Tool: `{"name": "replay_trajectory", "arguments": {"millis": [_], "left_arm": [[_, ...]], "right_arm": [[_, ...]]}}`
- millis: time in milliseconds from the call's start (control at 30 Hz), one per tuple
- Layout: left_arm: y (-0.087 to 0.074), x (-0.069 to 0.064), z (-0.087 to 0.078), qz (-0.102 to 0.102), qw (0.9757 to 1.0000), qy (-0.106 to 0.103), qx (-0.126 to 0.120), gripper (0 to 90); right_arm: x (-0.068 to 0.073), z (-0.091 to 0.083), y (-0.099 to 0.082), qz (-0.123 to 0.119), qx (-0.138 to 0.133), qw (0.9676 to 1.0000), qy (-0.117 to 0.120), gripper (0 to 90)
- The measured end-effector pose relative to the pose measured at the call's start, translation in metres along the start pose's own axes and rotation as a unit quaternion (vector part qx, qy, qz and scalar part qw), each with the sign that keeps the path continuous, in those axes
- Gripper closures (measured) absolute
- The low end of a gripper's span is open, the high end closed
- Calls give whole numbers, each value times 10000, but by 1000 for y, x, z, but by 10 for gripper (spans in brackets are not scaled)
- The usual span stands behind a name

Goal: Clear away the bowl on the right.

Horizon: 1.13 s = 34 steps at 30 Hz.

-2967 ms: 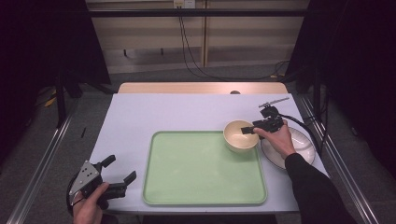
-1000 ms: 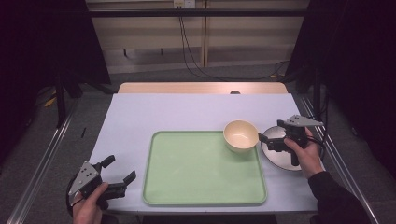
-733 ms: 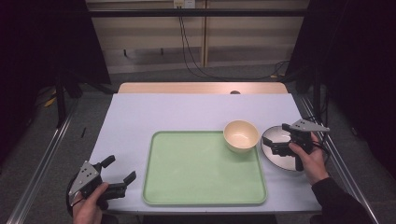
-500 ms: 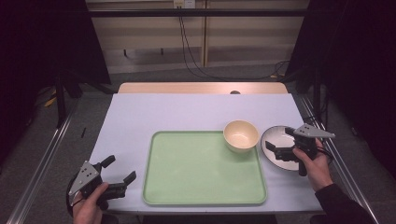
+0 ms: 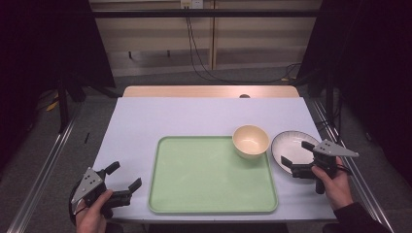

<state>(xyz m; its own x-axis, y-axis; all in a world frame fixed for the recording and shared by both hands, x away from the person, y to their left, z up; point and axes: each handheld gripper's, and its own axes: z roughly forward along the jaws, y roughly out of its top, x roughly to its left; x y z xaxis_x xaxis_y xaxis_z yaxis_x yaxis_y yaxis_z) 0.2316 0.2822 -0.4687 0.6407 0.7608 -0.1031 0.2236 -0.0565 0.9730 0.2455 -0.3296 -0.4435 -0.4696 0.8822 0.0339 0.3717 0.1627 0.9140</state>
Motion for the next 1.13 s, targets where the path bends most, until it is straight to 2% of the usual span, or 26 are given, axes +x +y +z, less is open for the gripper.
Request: {"name": "replay_trajectory", "arguments": {"millis": [133, 400, 533, 900, 1033, 1133], "left_arm": [[0, 0, 0, 13, 10000, -4, 8, 0], [0, 0, 0, 19, 10000, 18, 24, 1], [0, 0, 0, 58, 10000, -2, 46, 1], [0, 1, 0, 49, 10000, -23, 51, 1], [0, 1, 1, 44, 10000, -51, 43, 0], [0, 2, 1, 54, 10000, -53, 50, 1]], "right_arm": [[2, -6, -4, 13, -53, 10000, -43, 14], [9, -19, -14, -5, -49, 10000, 51, 17], [11, -25, -18, 77, -103, 9999, 74, 15], [19, -34, -29, -33, 154, 9996, 243, 14], [21, -31, -30, -273, 354, 9986, 274, 15], [22, -28, -29, -255, 294, 9987, 315, 16]]}}
